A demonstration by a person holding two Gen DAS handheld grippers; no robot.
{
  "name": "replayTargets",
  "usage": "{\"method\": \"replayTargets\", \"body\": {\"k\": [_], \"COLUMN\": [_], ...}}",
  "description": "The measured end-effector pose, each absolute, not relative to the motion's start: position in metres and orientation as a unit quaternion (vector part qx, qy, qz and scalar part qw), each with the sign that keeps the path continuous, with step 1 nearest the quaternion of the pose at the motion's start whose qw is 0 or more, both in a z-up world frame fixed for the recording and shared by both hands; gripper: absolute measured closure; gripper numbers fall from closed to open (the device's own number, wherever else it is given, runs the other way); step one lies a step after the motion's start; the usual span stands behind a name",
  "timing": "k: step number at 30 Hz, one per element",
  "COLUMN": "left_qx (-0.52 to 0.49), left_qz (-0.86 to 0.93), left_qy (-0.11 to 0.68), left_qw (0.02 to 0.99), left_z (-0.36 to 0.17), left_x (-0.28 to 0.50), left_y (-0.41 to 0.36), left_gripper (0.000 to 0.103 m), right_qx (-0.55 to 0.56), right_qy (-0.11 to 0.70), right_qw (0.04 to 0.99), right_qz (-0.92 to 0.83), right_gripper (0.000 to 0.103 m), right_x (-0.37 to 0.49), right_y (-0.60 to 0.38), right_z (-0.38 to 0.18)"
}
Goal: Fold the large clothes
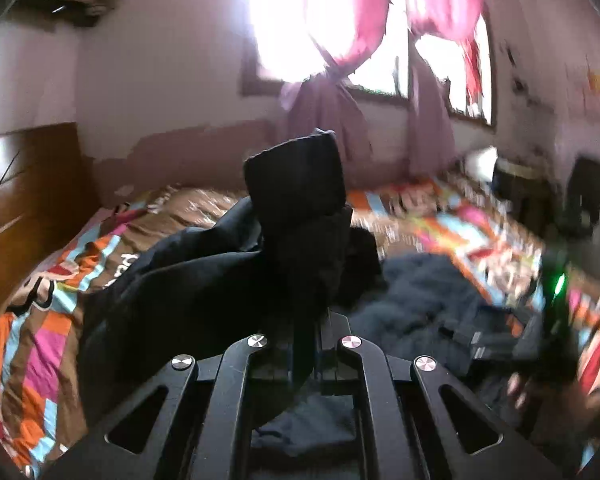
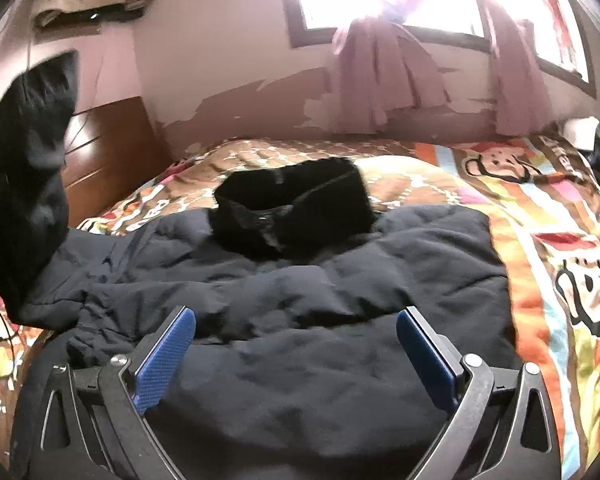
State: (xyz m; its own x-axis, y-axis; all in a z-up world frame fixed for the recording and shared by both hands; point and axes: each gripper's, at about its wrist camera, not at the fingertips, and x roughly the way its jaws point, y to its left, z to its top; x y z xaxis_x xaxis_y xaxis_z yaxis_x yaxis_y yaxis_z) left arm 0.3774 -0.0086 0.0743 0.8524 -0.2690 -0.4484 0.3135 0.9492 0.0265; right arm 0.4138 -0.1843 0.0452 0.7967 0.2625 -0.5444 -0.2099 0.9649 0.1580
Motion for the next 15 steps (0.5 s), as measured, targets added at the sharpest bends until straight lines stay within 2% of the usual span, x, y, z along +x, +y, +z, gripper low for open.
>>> {"method": "replayTargets", "body": {"k": [10,15], "left_qx": [0.144,0.129], "left_qz": [-0.22,-0.271], "left_qy": [0.334,0.374], "left_qw": [0.905,0.877], "left_z": [-0.017,-0.044], "left_x": [0.39,0.386], "left_y": [-0.089,-0.092], "left_gripper": [0.098,0.098], "right_qx": [0.145,0.21], "right_qy": [0.301,0.307], "right_qw": [0.933,0.906], "right_qz": [0.135,0.202], "right_gripper": [0.002,0.004], "right_x": [0.41,0.412], "right_y": [-0.246,-0.258], "right_z": [0.041,0.037]}}
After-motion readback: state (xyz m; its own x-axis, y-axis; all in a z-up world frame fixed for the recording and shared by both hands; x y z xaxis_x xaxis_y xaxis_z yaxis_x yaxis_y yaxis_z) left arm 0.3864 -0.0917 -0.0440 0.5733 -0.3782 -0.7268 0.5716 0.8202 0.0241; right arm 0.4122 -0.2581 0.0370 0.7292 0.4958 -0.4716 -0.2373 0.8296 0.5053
